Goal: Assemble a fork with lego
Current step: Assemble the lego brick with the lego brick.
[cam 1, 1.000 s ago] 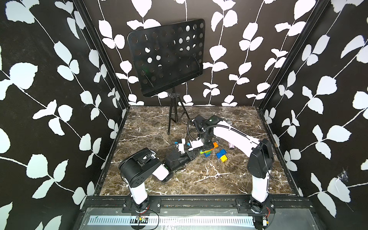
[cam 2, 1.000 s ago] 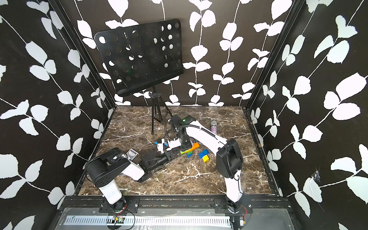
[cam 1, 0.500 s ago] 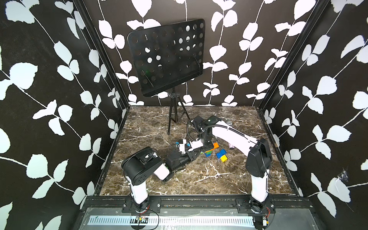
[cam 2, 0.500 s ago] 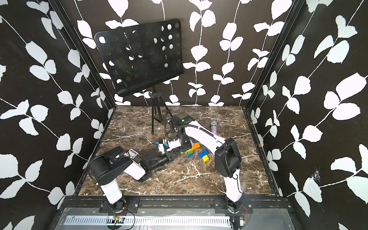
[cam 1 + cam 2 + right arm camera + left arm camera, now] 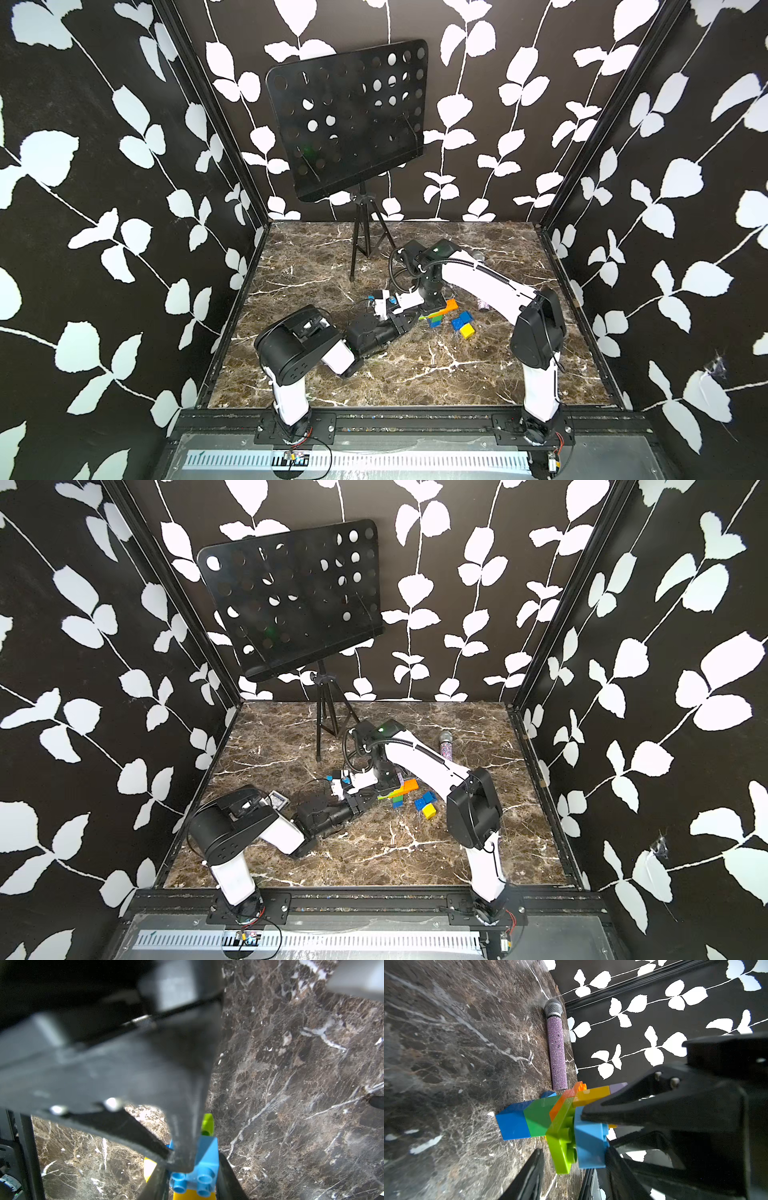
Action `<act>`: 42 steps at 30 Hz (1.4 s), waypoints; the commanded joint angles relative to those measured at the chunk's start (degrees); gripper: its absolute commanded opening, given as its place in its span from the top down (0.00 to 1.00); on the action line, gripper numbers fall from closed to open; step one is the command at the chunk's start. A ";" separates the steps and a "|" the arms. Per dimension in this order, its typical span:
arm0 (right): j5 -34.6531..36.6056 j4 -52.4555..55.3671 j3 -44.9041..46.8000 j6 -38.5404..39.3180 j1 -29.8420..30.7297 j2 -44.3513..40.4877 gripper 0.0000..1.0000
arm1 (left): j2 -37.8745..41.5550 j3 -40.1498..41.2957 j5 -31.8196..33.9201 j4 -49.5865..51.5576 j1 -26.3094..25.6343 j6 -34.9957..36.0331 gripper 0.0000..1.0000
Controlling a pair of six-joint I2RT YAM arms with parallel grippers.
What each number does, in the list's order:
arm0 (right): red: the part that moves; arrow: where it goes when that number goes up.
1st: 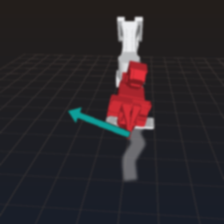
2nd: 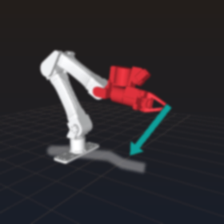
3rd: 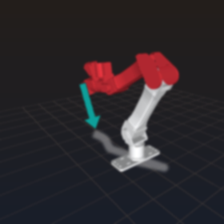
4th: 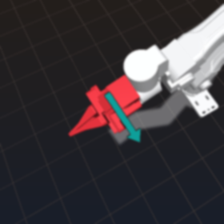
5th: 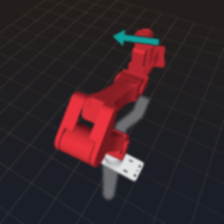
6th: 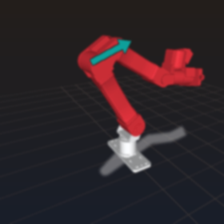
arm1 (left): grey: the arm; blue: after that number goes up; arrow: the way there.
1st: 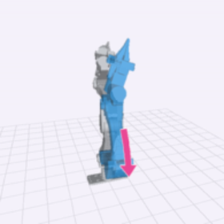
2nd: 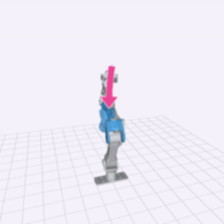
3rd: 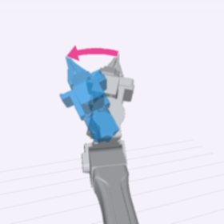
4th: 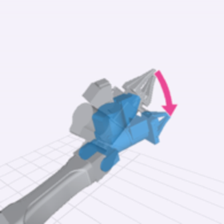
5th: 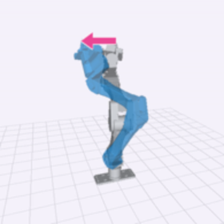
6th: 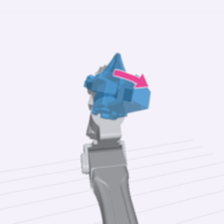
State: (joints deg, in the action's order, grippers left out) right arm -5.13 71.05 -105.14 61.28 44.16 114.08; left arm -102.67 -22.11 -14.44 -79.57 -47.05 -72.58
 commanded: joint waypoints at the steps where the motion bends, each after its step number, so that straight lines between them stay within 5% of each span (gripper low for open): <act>1: -3.10 -0.51 -1.70 0.86 1.10 1.31 0.69 | 2.21 -1.27 -2.00 -0.79 -0.19 0.95 0.49; 17: -5.30 0.74 -2.87 0.31 1.23 3.11 0.66 | 2.93 -0.04 -2.79 -0.82 1.08 0.76 0.45; 42: -4.13 -3.12 -0.18 -2.30 -0.48 -0.83 0.43 | 2.81 -0.66 -4.46 -0.81 2.13 0.33 0.46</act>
State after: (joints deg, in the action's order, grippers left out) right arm -7.73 69.32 -106.41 58.57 44.07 115.46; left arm -101.30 -21.63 -16.97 -77.91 -44.88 -72.86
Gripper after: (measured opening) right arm 0.563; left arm 0.543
